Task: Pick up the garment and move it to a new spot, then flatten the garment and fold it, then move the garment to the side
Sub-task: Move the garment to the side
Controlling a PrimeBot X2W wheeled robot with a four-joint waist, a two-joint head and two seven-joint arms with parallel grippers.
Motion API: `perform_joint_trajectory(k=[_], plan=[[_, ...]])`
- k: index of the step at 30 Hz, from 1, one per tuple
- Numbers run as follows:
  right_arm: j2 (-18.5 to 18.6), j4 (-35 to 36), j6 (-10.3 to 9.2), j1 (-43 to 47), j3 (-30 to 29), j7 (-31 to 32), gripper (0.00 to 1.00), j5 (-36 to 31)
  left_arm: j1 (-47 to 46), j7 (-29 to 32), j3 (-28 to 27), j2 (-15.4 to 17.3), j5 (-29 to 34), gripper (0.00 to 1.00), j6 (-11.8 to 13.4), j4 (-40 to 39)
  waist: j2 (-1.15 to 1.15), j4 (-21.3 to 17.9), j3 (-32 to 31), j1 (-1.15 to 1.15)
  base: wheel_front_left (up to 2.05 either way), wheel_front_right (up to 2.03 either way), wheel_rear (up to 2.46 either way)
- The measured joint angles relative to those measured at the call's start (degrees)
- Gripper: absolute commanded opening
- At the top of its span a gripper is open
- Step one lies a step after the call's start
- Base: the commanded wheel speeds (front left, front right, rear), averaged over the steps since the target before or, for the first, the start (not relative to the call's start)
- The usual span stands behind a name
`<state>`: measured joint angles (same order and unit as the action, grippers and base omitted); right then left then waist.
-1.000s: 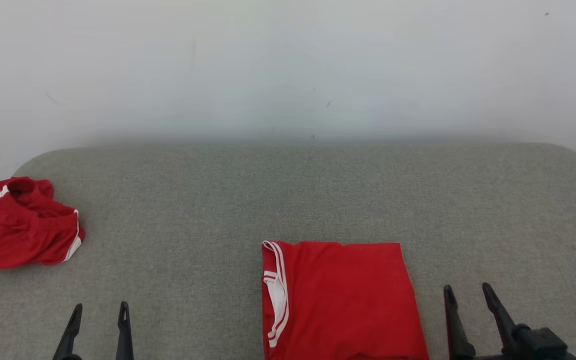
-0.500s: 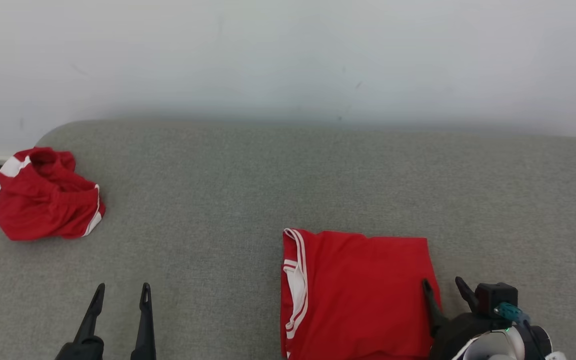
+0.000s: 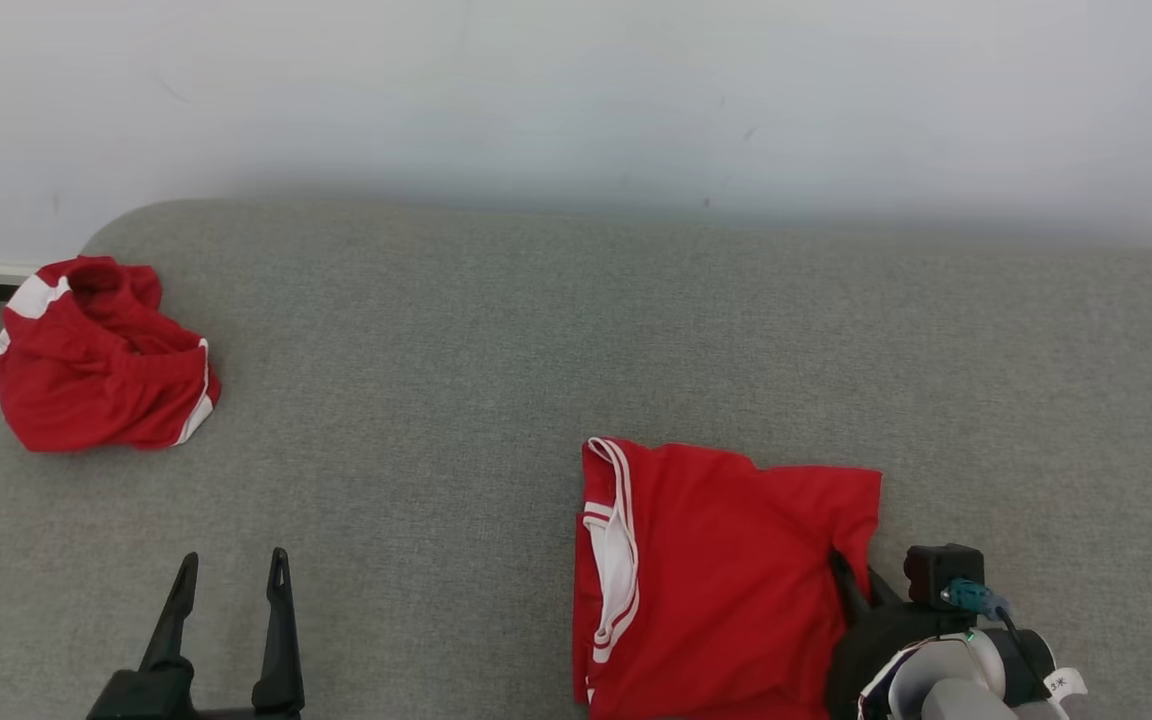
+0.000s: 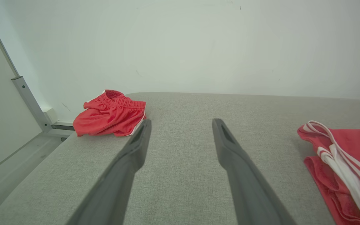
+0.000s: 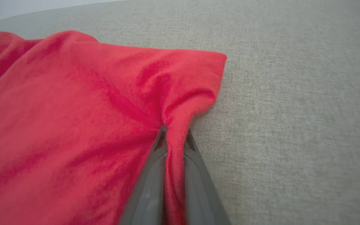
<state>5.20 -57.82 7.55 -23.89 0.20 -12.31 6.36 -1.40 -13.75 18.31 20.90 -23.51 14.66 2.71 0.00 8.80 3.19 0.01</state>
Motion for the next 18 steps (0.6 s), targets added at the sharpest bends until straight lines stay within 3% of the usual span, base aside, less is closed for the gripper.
perform_joint_trajectory(k=[4,10,18], plan=[[1.54,-1.10,0.07,-2.58,2.20,-1.05,0.00,0.14,0.08,-0.37,-0.64,-0.75,-0.65,1.00,-0.07,0.42,0.00,-0.99,0.23,0.00,0.00,0.00,0.00],[7.15,0.41,0.01,-12.61,7.09,-1.27,0.00,2.26,-0.65,-1.03,-3.19,-2.00,-1.45,1.00,-0.31,0.42,0.00,-2.64,3.16,0.00,0.00,0.00,0.00],[20.91,2.96,0.01,-24.06,12.73,1.48,0.00,6.59,-8.39,-1.29,-4.68,-4.58,1.13,1.00,-2.50,-0.16,0.01,-4.79,11.65,0.01,0.00,0.00,0.00]])
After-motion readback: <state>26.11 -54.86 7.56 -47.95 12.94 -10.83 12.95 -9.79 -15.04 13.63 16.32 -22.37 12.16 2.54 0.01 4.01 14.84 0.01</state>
